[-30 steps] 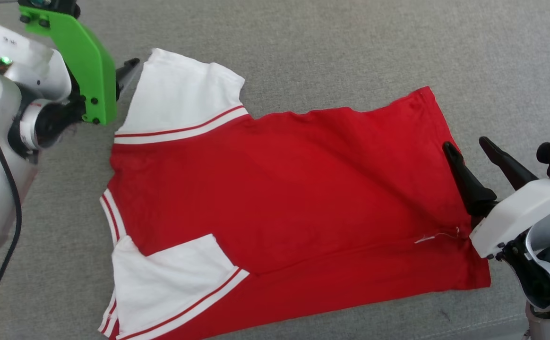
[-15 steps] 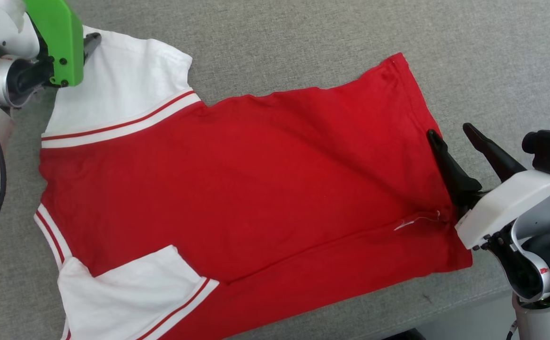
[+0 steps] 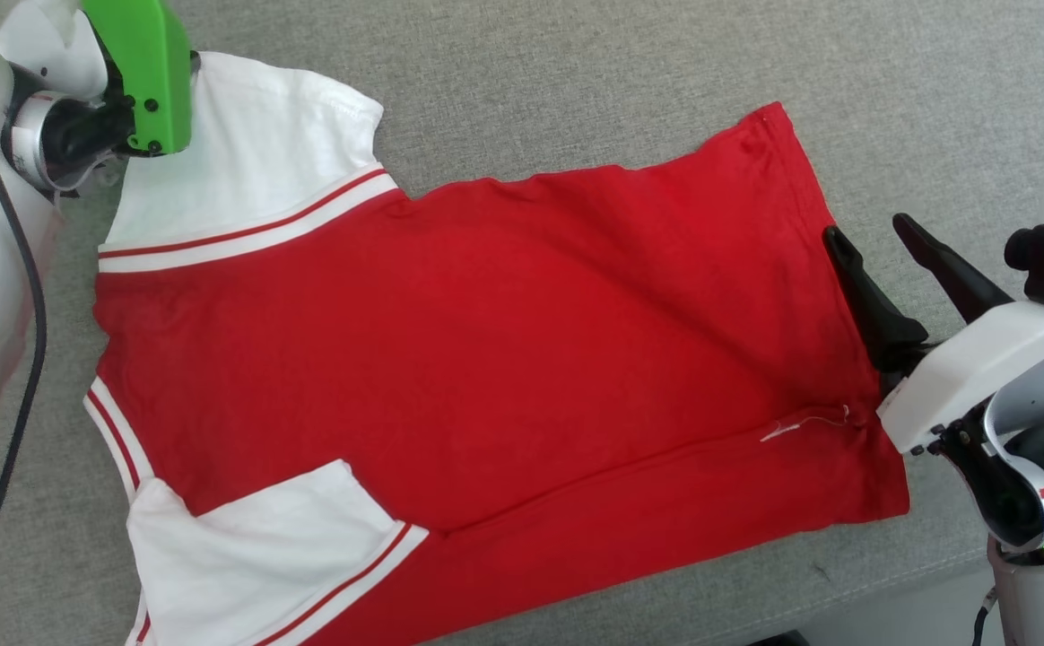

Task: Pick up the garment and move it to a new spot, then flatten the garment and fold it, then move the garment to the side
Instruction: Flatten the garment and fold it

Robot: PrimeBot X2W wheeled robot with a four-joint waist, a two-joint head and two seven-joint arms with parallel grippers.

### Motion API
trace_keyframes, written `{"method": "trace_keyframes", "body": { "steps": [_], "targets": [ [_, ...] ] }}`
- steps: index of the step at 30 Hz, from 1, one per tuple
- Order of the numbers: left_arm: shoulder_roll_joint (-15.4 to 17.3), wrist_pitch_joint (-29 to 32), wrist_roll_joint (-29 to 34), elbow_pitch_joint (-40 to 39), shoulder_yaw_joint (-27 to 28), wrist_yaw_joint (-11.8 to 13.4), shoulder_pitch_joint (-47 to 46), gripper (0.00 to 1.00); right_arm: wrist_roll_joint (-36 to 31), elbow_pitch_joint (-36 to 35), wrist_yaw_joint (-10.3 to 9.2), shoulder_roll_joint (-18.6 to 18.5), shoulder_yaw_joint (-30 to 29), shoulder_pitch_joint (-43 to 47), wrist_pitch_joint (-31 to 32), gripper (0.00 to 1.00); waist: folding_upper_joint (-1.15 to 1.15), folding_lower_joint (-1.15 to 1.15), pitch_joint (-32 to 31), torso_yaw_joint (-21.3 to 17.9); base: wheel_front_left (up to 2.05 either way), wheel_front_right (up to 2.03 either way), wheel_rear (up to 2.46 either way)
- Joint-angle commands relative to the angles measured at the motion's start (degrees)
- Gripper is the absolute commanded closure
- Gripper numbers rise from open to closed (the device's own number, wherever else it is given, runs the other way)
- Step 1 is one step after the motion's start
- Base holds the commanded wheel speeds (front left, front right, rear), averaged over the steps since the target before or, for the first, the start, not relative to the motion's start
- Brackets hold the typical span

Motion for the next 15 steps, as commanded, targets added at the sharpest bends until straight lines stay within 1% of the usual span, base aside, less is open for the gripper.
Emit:
{"method": "trace_keyframes", "body": {
  "steps": [1, 4, 8, 10, 15],
  "targets": [
    [-1.0, -1.3, -0.5, 0.7, -0.2, -0.2, 2.3, 1.0, 0.6, 0.3, -0.05, -0.6, -0.1, -1.3, 0.6, 0.0, 0.0, 0.0, -1.5, 1.1, 0.0, 0.0, 0.0],
    [-2.0, -4.0, -1.0, 0.0, 0.3, -0.6, 2.6, 1.0, 1.1, 0.9, -0.05, -2.0, -0.5, -2.2, 2.7, 0.0, 0.0, 0.0, -3.2, 2.5, 0.0, 0.0, 0.0],
    [-3.3, -6.8, -2.7, -2.8, 1.2, -1.2, 3.7, 1.0, 2.0, 2.1, -0.05, -3.7, -1.7, -3.7, 8.1, 0.0, 0.0, 0.0, -5.0, 5.0, 0.0, 0.0, 0.0],
    [-3.2, -8.1, -3.0, -4.8, 1.5, -1.4, 4.4, 1.0, 2.4, 3.3, -0.05, -3.7, -2.9, -4.9, 11.9, 0.0, 0.0, 0.0, -5.5, 6.4, 0.0, 0.0, 0.0],
    [-2.2, -9.4, -2.7, -11.1, 0.9, -1.4, 7.0, 1.0, 1.1, 7.7, -0.05, -5.4, -4.3, -9.9, 21.5, 0.0, 0.0, 0.0, -6.2, 9.7, 0.0, 0.0, 0.0]
  ]
}}
